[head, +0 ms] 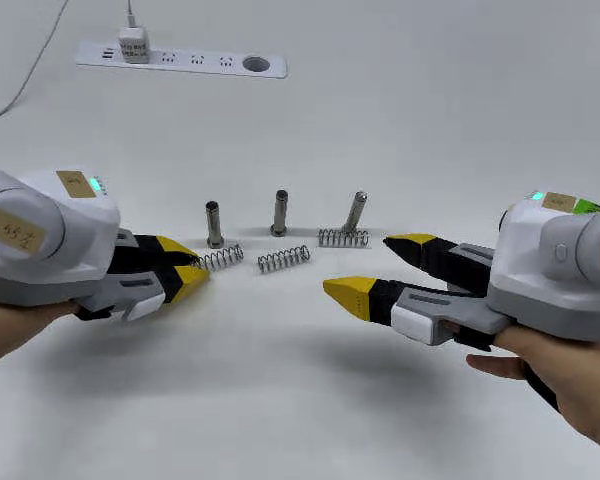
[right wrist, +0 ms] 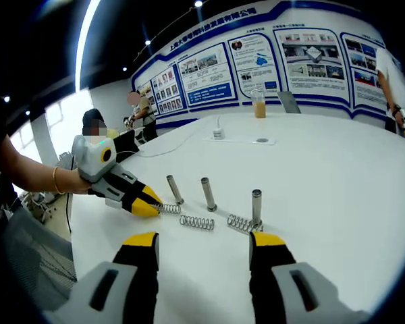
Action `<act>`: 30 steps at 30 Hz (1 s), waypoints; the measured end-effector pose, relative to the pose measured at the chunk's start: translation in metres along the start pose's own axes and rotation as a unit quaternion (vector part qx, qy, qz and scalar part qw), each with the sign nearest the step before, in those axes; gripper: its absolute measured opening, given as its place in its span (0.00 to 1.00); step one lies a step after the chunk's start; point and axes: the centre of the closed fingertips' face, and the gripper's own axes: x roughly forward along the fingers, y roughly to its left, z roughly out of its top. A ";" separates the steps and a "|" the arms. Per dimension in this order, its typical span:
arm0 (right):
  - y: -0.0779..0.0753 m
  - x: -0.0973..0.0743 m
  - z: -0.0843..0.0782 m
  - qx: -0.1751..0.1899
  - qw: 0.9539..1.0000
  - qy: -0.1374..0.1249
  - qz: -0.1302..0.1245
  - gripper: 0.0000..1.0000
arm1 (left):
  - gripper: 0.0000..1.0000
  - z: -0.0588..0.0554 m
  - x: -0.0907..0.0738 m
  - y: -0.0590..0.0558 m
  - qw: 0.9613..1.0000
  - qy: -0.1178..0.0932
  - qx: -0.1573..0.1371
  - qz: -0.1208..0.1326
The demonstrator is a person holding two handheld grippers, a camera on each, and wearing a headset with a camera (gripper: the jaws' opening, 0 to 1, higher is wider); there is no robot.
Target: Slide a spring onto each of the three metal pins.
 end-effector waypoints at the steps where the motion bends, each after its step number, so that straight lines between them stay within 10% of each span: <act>1: 0.002 0.000 0.001 0.001 1.000 -0.003 0.002 0.55 | 0.10 0.000 -0.002 -0.002 1.000 -0.003 -0.003 0.001; 30: 0.064 0.006 0.053 0.077 0.990 -0.076 0.093 0.41 | 0.10 0.078 -0.047 -0.051 0.987 -0.151 -0.046 0.004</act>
